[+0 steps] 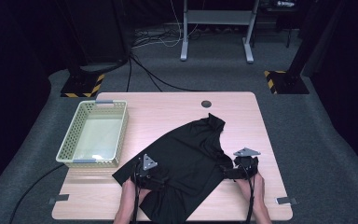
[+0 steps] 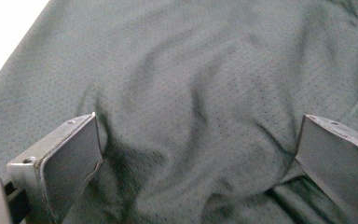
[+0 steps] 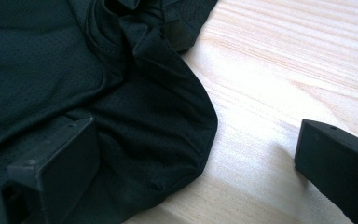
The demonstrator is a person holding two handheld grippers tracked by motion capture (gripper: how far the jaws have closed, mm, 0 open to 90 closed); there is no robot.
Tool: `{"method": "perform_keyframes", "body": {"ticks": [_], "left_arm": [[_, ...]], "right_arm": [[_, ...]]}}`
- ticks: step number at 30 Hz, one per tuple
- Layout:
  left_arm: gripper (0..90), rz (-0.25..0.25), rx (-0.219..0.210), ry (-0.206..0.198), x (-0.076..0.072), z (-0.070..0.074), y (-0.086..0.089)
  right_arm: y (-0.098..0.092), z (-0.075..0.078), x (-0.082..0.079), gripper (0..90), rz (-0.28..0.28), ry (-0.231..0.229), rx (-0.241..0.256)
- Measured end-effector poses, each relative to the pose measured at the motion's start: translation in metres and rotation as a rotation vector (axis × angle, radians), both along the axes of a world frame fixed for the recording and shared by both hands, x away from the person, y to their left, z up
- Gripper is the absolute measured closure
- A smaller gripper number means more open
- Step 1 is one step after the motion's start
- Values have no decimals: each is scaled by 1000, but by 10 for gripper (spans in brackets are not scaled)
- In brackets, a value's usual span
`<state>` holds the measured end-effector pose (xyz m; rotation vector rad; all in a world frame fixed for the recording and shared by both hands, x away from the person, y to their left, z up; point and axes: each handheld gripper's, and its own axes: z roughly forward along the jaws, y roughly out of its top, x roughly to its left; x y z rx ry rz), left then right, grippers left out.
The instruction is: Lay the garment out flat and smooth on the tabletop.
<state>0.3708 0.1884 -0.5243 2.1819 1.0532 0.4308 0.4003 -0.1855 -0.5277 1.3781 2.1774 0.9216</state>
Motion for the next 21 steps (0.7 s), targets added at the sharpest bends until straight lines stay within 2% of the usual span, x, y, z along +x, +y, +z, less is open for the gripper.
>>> {"method": "perform_keyframes", "body": {"ticks": [2, 4, 6, 8, 10, 12, 14, 17, 19, 20, 21], "left_arm": [[5, -1, 17, -4, -2, 6, -4], [8, -27, -19, -9, -5, 13, -10], [8, -66, -36, -24, -10, 19, -21], [10, -122, -52, -29, -14, 24, -36], [24, -180, -52, -33, -19, 26, -55], [77, -233, -58, -36, -22, 26, -73], [112, -275, -45, -29, -24, 23, -91], [228, -308, -5, -27, -27, 18, -112], [368, -309, 29, -27, -26, 14, -121], [420, -314, 38, -19, -25, 12, -123], [489, -317, 23, -18, -25, 11, -123]], "right_arm": [[0, 0, 0, 0, -2, -2, 2], [0, 0, 0, 0, -1, -2, 2], [0, 0, -1, 0, -2, -2, 3], [0, 0, -1, 0, -3, -2, 3], [0, 0, -1, 0, -2, -3, 3], [0, 0, -1, 0, -3, -3, 4], [0, 0, -1, 0, -3, -3, 4], [0, 0, -1, 0, -3, -3, 4], [0, 0, -1, 0, -3, -3, 4], [0, 0, -1, 0, -3, -3, 4], [0, 0, -1, 0, -3, -3, 5]]}}
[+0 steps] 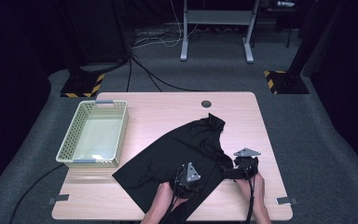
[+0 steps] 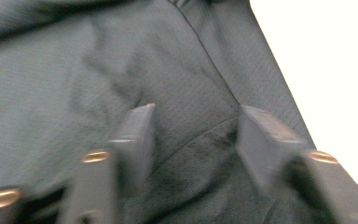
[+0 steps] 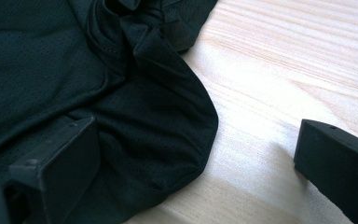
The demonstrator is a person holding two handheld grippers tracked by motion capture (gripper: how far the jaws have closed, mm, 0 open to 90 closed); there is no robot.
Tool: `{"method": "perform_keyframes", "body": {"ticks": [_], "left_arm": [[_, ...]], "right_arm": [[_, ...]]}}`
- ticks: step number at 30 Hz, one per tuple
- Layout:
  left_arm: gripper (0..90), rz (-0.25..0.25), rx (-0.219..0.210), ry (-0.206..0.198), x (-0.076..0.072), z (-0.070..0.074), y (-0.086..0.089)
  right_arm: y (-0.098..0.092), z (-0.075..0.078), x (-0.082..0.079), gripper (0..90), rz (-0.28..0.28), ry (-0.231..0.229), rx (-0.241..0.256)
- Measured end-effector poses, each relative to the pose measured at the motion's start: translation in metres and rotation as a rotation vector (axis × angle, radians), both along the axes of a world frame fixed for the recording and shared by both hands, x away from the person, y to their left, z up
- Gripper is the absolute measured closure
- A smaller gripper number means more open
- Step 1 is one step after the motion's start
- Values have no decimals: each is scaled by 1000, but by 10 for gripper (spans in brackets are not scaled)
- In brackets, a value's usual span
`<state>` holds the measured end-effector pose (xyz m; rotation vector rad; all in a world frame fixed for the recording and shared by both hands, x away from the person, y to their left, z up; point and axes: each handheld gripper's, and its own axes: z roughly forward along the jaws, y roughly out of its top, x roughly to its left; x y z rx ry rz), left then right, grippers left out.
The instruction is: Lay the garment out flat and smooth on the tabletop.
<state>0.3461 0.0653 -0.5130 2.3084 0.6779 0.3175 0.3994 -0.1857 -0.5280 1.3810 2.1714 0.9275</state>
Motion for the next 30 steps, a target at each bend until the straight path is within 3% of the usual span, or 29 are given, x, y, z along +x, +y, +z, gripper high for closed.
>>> {"method": "perform_keyframes", "body": {"ticks": [3, 7, 14, 22, 30], "left_arm": [[685, 25, 3, -20, 2, 1, 4], [836, 56, -6, -30, 5, 1, 16], [854, 113, -45, -48, 6, 9, 44], [855, 186, -87, -48, 4, 16, 92], [855, 276, -106, -36, 9, 19, 136]], "right_arm": [[0, 0, 0, 0, 0, -1, 0], [0, 0, 0, 0, -1, -1, 0], [-1, 0, 0, 0, -3, 0, -1], [-8, 1, -1, 0, -12, 9, -3], [-27, 1, -5, 0, -45, 12, -5]]}}
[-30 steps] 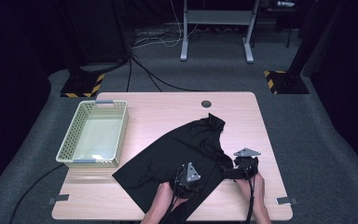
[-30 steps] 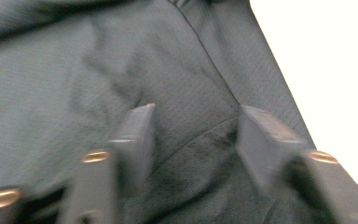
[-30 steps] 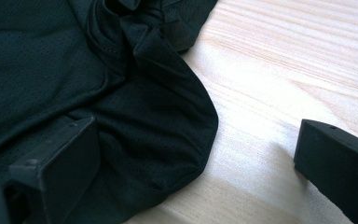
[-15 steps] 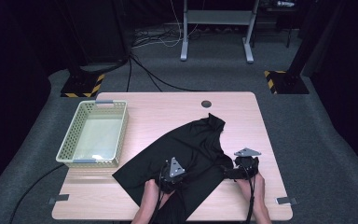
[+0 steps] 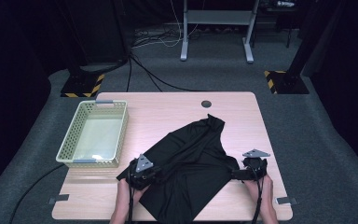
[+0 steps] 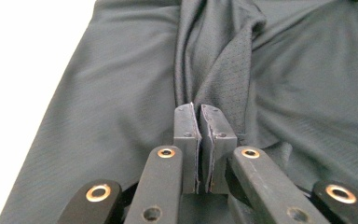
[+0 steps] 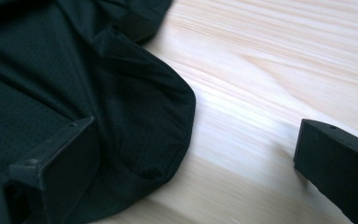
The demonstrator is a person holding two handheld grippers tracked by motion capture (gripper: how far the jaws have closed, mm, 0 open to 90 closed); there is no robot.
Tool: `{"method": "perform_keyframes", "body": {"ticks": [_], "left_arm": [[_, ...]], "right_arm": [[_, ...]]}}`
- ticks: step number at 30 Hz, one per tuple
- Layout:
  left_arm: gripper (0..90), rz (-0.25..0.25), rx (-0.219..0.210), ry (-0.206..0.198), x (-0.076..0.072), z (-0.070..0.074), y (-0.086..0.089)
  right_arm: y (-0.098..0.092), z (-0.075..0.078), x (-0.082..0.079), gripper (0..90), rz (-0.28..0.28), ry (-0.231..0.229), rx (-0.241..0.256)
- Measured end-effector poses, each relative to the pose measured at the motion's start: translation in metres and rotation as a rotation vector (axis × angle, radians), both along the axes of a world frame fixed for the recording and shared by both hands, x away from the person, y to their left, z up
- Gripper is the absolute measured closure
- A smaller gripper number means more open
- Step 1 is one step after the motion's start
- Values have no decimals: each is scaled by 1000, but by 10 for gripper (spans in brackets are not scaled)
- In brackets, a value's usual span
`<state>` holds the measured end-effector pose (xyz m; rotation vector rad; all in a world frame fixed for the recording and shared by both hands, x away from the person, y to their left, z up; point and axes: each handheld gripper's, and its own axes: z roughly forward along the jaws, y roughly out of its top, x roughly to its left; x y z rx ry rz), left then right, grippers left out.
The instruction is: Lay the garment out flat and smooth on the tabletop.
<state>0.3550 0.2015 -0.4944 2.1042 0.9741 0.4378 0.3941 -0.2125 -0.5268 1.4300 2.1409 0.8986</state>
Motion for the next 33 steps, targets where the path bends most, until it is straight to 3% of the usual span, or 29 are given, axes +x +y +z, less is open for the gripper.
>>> {"method": "perform_keyframes", "body": {"ticks": [10, 11, 13, 17, 21, 25, 29, 31, 33], "left_arm": [[849, 113, 34, 63, 15, -14, 47], [840, 122, 25, 65, 15, -15, 49], [737, 140, 36, 56, 14, -13, 47], [525, 130, 43, 0, 10, 1, 27], [434, 59, 64, -59, 11, 14, -5], [406, -24, 109, -61, 21, 12, -39], [399, -62, 196, -72, 30, 2, -68], [408, -59, 270, -120, 33, -2, -81], [440, -65, 321, -136, 36, -6, -89]], "right_arm": [[-41, 0, -13, 0, -93, 1, 3], [-41, 0, -13, 0, -95, -2, 3], [-41, 0, -13, 1, -98, -3, 3], [-41, 0, -13, 1, -99, -6, 4], [-40, 0, -13, 1, -100, -7, 4], [-40, 0, -14, 1, -101, -8, 4], [-40, 0, -13, 2, -101, -8, 4], [-40, 0, -13, 1, -101, -8, 5], [-40, 0, -13, 1, -101, -8, 5]]}}
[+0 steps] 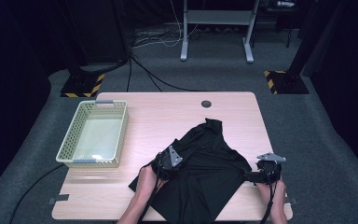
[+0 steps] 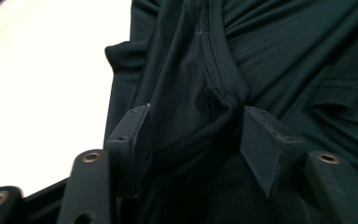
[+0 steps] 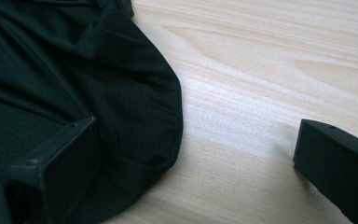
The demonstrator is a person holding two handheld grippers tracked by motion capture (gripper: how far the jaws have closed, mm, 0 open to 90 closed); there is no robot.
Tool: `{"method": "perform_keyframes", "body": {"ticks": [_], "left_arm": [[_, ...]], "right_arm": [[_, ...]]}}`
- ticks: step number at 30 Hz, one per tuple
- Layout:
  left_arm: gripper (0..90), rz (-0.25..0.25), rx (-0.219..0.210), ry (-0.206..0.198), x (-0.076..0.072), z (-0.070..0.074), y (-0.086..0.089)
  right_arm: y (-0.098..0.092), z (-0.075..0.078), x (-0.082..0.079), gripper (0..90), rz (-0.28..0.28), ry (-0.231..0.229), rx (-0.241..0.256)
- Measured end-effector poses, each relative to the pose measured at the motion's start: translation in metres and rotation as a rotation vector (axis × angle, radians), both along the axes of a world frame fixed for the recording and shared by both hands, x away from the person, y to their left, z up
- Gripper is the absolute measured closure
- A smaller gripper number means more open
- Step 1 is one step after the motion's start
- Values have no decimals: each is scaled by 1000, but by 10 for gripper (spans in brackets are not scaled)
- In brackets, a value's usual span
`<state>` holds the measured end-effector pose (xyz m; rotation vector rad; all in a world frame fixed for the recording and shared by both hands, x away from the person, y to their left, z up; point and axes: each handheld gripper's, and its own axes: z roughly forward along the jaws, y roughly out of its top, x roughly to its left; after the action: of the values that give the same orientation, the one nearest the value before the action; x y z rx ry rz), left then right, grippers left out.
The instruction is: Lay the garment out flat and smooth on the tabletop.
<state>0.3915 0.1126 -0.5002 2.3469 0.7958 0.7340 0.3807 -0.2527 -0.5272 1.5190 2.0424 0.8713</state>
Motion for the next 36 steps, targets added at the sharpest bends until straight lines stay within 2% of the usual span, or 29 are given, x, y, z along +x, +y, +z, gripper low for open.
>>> {"method": "perform_keyframes", "body": {"ticks": [1, 3, 7, 9, 11, 12, 13, 16, 17, 18, 19, 21, 22, 23, 24, 25, 27, 31, 32, 33, 34, 35, 36], "left_arm": [[484, -3, 15, -5, 2, -2, -3], [599, -6, 13, 1, 5, -5, -4], [819, -8, -49, 39, 9, -7, 2], [851, -14, -93, 62, 7, -5, 7], [858, -24, -136, 78, 3, -3, 14], [860, -39, -183, 95, 0, -1, 19], [861, -43, -202, 99, -3, 0, 21], [861, -80, -252, 107, -18, 7, 30], [861, -80, -252, 107, -18, 7, 30], [861, -110, -281, 112, -31, 13, 35], [861, -110, -281, 112, -31, 13, 35], [860, -142, -298, 115, -42, 18, 37], [860, -177, -316, 123, -53, 22, 38], [860, -177, -316, 123, -53, 22, 38], [860, -203, -352, 142, -61, 25, 41], [860, -203, -352, 142, -61, 25, 41], [859, -207, -383, 138, -67, 27, 44], [858, -173, -414, 124, -65, 27, 50], [858, -162, -420, 119, -64, 27, 52], [858, -154, -425, 115, -63, 26, 53], [858, -147, -430, 115, -61, 25, 55], [858, -141, -431, 114, -60, 25, 55], [858, -134, -434, 112, -59, 24, 55]], "right_arm": [[0, 0, 0, 1, 0, 0, 0], [0, 0, 0, 1, -1, 0, 0], [0, 0, 0, 1, -1, -1, 1], [0, 0, 0, 2, -2, -1, 1], [0, 0, 0, 2, -3, -1, 1], [0, 0, 0, 1, -3, -1, 1], [0, 0, 0, 1, -4, -1, 1], [0, 0, 0, 1, -8, -1, 1], [0, 0, 0, 1, -9, -1, 2], [0, 0, 0, 1, -10, -1, 2], [0, 0, 0, 1, -10, -1, 2], [1, 0, 0, 1, -12, -1, 1], [1, 0, 0, 1, -12, -1, 1], [1, 0, 0, 1, -12, -1, 1], [1, 0, 0, 1, -13, 0, 1], [1, 0, 0, 1, -13, 0, 1], [1, 0, 0, 1, -14, 0, 1], [4, 3, 1, 28, -13, 2, -11], [14, 9, -1, 62, -2, -32, -45], [14, 9, -1, 62, -2, -32, -45], [22, 14, -2, 74, 22, -57, -55], [43, 24, -2, 124, 84, -98, -59], [43, 24, -2, 124, 84, -98, -59]]}}
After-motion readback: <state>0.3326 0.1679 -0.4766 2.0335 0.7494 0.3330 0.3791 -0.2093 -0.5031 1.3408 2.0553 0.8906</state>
